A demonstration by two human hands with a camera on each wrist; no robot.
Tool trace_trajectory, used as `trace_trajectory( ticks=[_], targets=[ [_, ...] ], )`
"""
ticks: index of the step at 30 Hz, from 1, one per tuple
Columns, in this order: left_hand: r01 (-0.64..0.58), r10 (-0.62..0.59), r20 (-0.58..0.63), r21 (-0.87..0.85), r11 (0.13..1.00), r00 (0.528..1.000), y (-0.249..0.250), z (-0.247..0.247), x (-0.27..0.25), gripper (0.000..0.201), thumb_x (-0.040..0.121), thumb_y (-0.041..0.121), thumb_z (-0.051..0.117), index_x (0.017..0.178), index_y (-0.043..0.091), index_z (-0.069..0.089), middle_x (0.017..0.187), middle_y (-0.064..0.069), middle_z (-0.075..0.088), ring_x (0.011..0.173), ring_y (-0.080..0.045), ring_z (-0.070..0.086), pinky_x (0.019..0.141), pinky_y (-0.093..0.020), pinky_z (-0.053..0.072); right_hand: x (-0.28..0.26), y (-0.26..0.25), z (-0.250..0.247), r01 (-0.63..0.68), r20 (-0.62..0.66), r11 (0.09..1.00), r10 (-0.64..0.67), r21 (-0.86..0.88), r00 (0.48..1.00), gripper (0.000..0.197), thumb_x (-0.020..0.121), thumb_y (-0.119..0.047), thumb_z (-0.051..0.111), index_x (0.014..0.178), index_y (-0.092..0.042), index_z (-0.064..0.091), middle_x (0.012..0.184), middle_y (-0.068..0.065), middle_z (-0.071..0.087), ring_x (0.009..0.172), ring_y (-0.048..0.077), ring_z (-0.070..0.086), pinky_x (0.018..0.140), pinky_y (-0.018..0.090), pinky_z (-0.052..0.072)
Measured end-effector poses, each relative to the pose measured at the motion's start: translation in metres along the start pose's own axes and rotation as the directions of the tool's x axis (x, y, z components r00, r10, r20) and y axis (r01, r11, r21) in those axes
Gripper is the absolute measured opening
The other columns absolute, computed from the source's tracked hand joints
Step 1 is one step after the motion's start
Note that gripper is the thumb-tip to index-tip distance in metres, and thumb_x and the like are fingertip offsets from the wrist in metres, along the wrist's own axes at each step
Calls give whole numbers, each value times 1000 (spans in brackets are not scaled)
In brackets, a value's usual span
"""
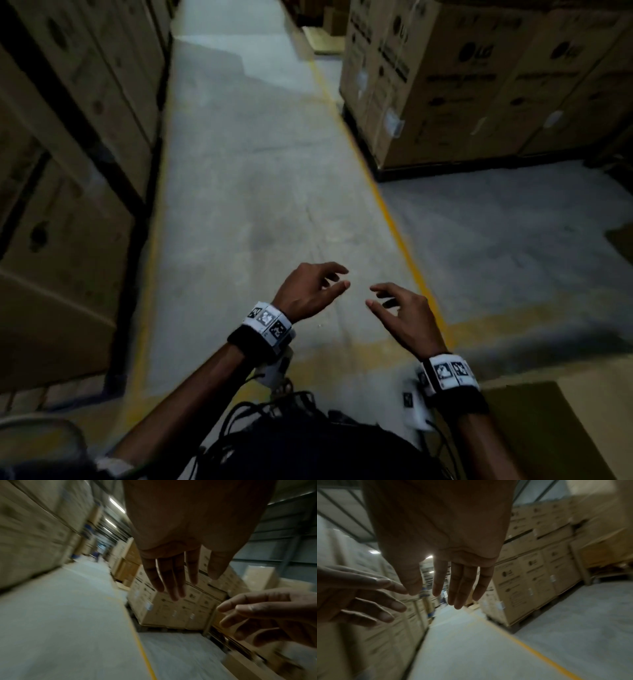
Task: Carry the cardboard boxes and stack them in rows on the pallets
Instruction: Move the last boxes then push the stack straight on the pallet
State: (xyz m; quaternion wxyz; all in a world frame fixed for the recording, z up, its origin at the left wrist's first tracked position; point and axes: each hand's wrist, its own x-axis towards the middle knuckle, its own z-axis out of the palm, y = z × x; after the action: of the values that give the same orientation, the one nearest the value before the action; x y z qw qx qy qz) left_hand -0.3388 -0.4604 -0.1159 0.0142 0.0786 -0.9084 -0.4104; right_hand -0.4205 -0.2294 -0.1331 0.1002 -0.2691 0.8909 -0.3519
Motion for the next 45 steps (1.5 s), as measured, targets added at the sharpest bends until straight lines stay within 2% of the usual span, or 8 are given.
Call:
trace_trajectory(
  ticks=[10,13,20,25,29,35,42,45],
  targets=[
    [-228,219,272,-2,974,937,9,3,262,36,97,49,62,125,27,69,106,5,75,88,-7,71,83,-32,57,163,67,-55,-265,-199,964,264,22,944,31,88,-53,70,114,-37,70,105,-13,72,86,4,69,82,37,58],
    [-272,257,311,4,962,915,15,18,342,37,95,51,61,124,29,70,105,7,75,88,-6,71,85,-33,57,219,104,-75,-308,-267,950,312,60,912,39,83,-63,62,114,-40,69,104,-16,71,86,3,69,82,37,59],
    [-401,336,444,58,914,831,71,54,541,47,93,60,55,126,29,68,110,6,75,92,-9,71,85,-38,58,347,206,-151,-386,-352,898,438,211,827,37,83,-57,68,112,-34,71,100,-14,71,85,5,70,82,38,59],
    [-427,366,455,34,904,812,118,83,668,53,91,61,53,127,25,69,112,4,75,94,-9,72,83,-35,58,422,269,-214,-462,-392,859,511,219,765,43,89,-51,71,126,-32,64,112,-9,70,102,10,66,90,39,56],
    [-453,377,510,29,891,773,149,130,757,51,92,62,53,127,28,68,111,7,75,91,-7,71,80,-34,59,466,329,-259,-564,-345,794,607,227,716,64,83,-69,61,137,-36,54,127,-7,66,118,18,61,96,41,52],
    [-557,362,688,74,827,629,207,221,908,47,97,55,61,135,28,63,119,1,72,96,-17,71,81,-30,53,525,445,-333,-715,-215,676,736,178,642,65,86,-67,63,142,-36,49,144,-3,56,133,23,52,105,41,46],
    [-620,452,697,-14,784,556,295,328,1109,58,92,69,54,134,29,63,119,2,73,95,-14,72,86,-32,56,612,578,-456,-789,-267,554,829,267,492,65,89,-62,68,143,-31,51,145,3,56,134,24,52,107,38,46],
    [-611,461,693,-36,790,555,344,370,1180,46,95,56,62,131,29,65,118,2,73,94,-12,71,84,-27,54,646,622,-514,-774,-371,549,822,315,432,61,89,-61,68,140,-31,56,140,0,59,128,21,56,104,34,48]
  ],
)
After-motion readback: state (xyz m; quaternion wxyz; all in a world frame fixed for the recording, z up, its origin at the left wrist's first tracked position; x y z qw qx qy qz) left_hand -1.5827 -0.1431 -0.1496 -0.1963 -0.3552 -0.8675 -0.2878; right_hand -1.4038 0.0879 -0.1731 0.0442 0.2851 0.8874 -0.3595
